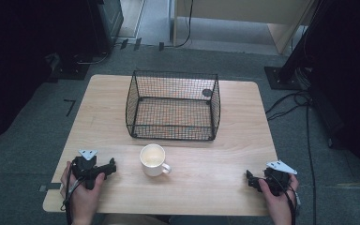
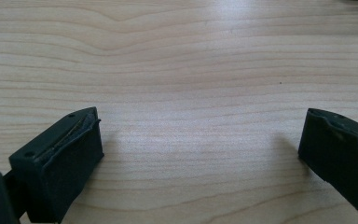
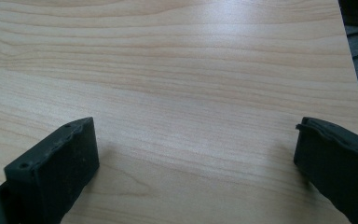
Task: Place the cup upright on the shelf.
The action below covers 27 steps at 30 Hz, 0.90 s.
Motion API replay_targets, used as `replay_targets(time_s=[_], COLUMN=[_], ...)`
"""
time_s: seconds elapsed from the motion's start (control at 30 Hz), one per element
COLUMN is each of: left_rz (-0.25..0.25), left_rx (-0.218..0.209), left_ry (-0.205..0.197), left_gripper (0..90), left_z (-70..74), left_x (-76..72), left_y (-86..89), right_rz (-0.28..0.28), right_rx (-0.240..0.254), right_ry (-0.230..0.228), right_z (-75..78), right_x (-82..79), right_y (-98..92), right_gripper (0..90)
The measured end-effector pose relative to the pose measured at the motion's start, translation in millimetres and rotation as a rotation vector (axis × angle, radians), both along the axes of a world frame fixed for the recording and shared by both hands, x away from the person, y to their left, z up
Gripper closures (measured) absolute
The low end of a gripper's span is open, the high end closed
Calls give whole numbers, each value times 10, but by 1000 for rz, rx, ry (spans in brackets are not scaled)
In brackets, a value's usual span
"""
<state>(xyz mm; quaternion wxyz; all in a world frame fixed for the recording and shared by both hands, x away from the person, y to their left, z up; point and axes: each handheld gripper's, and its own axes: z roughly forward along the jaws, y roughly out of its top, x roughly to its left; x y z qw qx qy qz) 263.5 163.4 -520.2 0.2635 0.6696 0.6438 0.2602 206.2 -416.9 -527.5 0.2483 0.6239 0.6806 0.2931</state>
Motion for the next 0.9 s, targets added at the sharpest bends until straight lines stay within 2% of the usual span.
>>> replay_targets(time_s=[0.2, 0.23, 0.27, 0.33, 0.43, 0.7, 0.9], left_rz=[0, 0, -1, -1, 0, -1, 0], left_rx=[0, 0, 0, 0, 0, 1, 0], left_ry=[0, 0, 0, 0, 0, 1, 0], left_gripper=[0, 0, 0, 0, 0, 0, 0], left_z=[0, 0, 1, 0, 0, 1, 0], left_x=[0, 1, 1, 1, 1, 0, 1], left_y=[0, 0, 0, 0, 0, 1, 0], right_rz=[-14, -11, -9, -9, 20, 91, 106], right_rx=[2, 27, 43, 46, 59, 49, 61], right_ry=[1, -5, -16, -33, -36, -54, -82], right_z=[4, 23, 40, 75, 142, 301, 355], right_x=[-6, -15, -22, -27, -18, 12, 44], right_y=[14, 24, 32, 57, 118, 349, 491], right_gripper=[0, 54, 69, 69, 69, 69, 69])
